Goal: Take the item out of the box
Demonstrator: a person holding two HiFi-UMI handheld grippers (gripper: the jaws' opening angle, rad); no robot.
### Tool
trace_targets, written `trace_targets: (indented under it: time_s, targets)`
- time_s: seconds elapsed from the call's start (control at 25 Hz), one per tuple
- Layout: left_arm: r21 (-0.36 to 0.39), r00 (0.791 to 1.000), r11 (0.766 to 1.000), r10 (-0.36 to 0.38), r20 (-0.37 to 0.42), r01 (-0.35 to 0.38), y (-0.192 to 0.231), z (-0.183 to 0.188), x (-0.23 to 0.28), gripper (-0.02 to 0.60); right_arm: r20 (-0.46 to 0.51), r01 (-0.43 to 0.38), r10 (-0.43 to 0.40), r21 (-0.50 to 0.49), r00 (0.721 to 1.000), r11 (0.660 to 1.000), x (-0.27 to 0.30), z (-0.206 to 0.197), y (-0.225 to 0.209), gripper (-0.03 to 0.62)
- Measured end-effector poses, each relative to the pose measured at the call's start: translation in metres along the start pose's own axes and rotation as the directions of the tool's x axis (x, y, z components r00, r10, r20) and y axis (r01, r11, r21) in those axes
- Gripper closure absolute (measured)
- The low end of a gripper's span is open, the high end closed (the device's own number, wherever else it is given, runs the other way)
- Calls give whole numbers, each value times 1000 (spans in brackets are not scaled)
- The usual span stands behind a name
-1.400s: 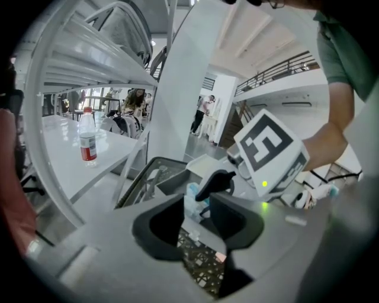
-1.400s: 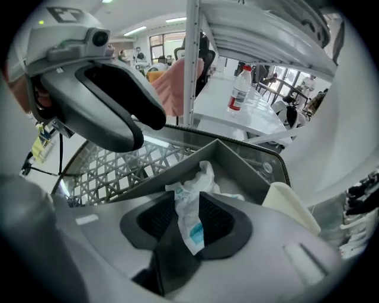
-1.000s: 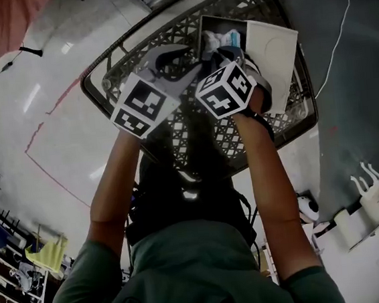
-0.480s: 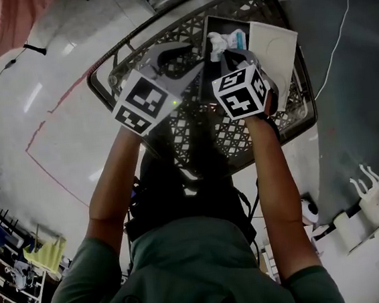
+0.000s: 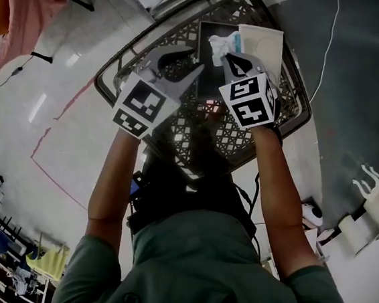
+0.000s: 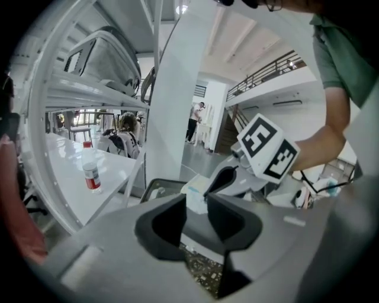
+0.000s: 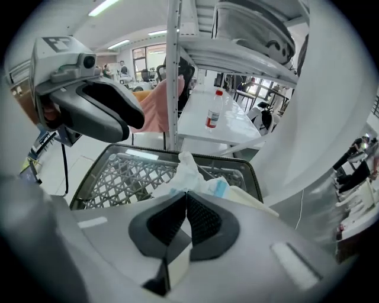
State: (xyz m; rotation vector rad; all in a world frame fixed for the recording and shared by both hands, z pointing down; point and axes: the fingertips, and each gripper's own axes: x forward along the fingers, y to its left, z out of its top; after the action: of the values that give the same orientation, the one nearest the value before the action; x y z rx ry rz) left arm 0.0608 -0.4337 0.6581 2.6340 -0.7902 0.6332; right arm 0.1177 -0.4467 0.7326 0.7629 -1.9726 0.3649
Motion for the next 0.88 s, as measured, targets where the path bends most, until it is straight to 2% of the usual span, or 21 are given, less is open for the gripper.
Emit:
trace_targets:
  time_s: [0.44, 0.88]
  targets:
    - [94, 999, 996, -15, 35, 12, -35, 62, -49, 523, 182, -13, -7, 106, 983, 994, -96, 37, 1, 583]
    - [183, 993, 983, 12, 115, -33, -72, 136, -101, 555, 340, 33, -63, 93, 938, 995, -207, 70, 0, 583]
